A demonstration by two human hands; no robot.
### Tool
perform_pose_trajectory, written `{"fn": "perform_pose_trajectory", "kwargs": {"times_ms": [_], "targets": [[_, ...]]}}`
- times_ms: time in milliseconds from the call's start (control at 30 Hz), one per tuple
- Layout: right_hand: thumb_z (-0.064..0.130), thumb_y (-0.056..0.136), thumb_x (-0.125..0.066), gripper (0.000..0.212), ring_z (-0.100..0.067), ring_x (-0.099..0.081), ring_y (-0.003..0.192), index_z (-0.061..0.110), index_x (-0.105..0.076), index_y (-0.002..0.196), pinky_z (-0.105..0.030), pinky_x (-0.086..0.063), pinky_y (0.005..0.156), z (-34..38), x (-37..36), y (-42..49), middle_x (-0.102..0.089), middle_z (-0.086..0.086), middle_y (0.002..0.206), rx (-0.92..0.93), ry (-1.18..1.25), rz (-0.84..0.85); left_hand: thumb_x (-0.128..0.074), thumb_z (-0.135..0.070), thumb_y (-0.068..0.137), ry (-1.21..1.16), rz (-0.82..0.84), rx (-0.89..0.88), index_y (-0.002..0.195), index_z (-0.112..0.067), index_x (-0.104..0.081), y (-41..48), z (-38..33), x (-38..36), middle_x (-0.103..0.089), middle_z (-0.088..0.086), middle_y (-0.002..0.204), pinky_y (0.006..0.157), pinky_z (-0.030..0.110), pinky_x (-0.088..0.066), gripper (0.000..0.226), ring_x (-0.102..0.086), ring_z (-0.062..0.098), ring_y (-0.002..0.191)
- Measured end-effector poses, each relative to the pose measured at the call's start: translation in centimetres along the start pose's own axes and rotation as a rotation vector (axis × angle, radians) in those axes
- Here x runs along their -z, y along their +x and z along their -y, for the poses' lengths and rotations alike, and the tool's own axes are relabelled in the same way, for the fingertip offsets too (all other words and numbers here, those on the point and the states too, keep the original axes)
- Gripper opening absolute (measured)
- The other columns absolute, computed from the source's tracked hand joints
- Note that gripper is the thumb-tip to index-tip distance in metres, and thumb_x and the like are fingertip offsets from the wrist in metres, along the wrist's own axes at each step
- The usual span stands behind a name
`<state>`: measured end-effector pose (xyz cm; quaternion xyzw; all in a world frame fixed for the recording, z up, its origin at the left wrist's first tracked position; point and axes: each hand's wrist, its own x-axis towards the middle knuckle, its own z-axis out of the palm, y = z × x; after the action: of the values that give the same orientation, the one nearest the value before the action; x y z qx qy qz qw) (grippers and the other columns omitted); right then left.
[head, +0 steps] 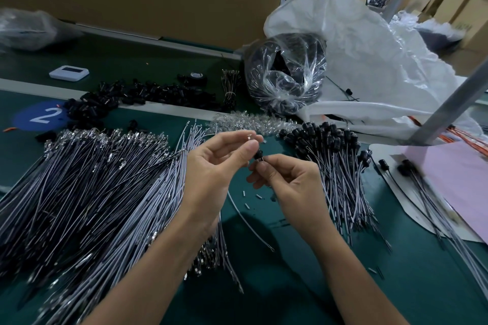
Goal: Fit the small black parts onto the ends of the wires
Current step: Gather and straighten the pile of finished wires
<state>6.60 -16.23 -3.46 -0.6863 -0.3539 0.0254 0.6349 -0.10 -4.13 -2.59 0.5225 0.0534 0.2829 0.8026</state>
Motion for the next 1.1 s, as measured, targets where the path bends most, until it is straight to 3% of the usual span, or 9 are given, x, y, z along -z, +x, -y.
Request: {"fn": "perform_pose_trajectory", "kwargs": {"times_ms": [67,167,433,600,700,833,933,1033,1100], "targets": [[0.006,0.091,-0.063,0.014,-0.017,-0.068,0.061,0.012,-0.074,0.086,-0.024,-0.055,0.062,0.0,0.1,0.1,-0.073,-0.007,0.071,0.003,0.026,-0.026,-0.084,-0.024,0.063,0.043,0.053,0.049,0.100,-0.009,-0.073,0.0,0.3,-0.1,-0.077,0.008,0.097,0.073,0.020,-0.055,0.041,-0.073,0.014,0.085],[-0.002,0.090,-0.062,0.011,-0.018,-0.067,0.061,0.000,-0.074,0.089,-0.025,-0.056,0.064,-0.1,0.2,0.2,-0.072,-0.014,0.073,0.001,0.063,-0.053,-0.079,-0.019,0.064,0.121,0.072,0.068,0.094,-0.007,-0.076,0.0,0.6,-0.3,-0.077,0.008,0.089,0.067,0.015,-0.052,0.033,-0.071,0.010,0.076],[0.003,0.090,-0.064,0.017,-0.014,-0.066,0.061,0.013,-0.072,0.079,-0.024,-0.053,0.065,-0.2,-0.7,-0.2,-0.071,0.000,0.067,0.042,0.033,-0.034,-0.074,-0.016,0.069,0.014,0.005,-0.031,0.079,-0.013,-0.079,-0.3,-0.1,-0.9,-0.077,0.009,0.082,0.053,0.024,-0.052,0.011,-0.068,0.016,0.068],[0.009,0.088,-0.066,0.010,-0.004,-0.067,0.062,0.009,-0.074,0.082,-0.014,-0.049,0.067,0.2,-1.3,-0.5,-0.071,0.006,0.066,0.130,-0.036,-0.080,-0.072,-0.012,0.073,0.011,-0.016,-0.111,0.078,-0.019,-0.080,-0.5,-0.4,-0.9,-0.076,0.006,0.077,0.054,0.021,-0.053,0.011,-0.070,0.013,0.066],[0.012,0.088,-0.068,0.012,-0.006,-0.069,0.063,0.003,-0.075,0.085,-0.019,-0.052,0.066,0.2,-1.5,-0.9,-0.073,0.003,0.068,0.140,-0.095,-0.089,-0.072,-0.013,0.073,0.025,-0.025,-0.123,0.079,-0.018,-0.079,-0.4,-0.6,-0.6,-0.077,0.006,0.077,0.061,0.019,-0.056,0.010,-0.072,0.014,0.069],[0.018,0.088,-0.068,0.012,-0.006,-0.069,0.062,0.010,-0.076,0.084,-0.029,-0.056,0.067,0.7,-1.1,-1.1,-0.073,0.007,0.067,0.154,-0.156,-0.064,-0.073,-0.014,0.073,0.048,-0.039,-0.155,0.084,-0.013,-0.076,-0.3,-0.9,-0.3,-0.076,0.009,0.078,0.071,0.019,-0.055,0.012,-0.074,0.017,0.074],[0.017,0.089,-0.068,0.015,-0.006,-0.069,0.060,0.007,-0.076,0.081,-0.030,-0.056,0.066,1.1,-1.0,-1.0,-0.072,0.006,0.066,0.170,-0.200,0.057,-0.072,-0.016,0.071,-0.034,-0.123,-0.105,0.084,-0.014,-0.076,0.1,-1.1,0.2,-0.076,0.009,0.077,0.071,0.021,-0.056,0.014,-0.074,0.018,0.072],[0.020,0.093,-0.063,0.023,-0.013,-0.068,0.059,0.007,-0.074,0.078,-0.024,-0.054,0.062,1.3,-0.2,-0.6,-0.072,-0.003,0.066,0.084,-0.147,0.213,-0.069,-0.011,0.073,-0.151,-0.174,0.026,0.090,-0.006,-0.073,0.5,-1.4,0.9,-0.075,0.010,0.077,0.058,0.021,-0.056,0.019,-0.072,0.017,0.062],[0.030,0.098,-0.054,0.035,-0.014,-0.068,0.060,0.009,-0.074,0.078,-0.022,-0.052,0.059,1.3,0.7,-0.1,-0.072,-0.005,0.068,-0.018,-0.108,0.182,-0.067,-0.009,0.079,-0.144,-0.218,0.117,0.098,-0.004,-0.070,0.9,-1.4,1.3,-0.075,0.008,0.077,0.052,0.019,-0.053,0.020,-0.067,0.013,0.053]]}}
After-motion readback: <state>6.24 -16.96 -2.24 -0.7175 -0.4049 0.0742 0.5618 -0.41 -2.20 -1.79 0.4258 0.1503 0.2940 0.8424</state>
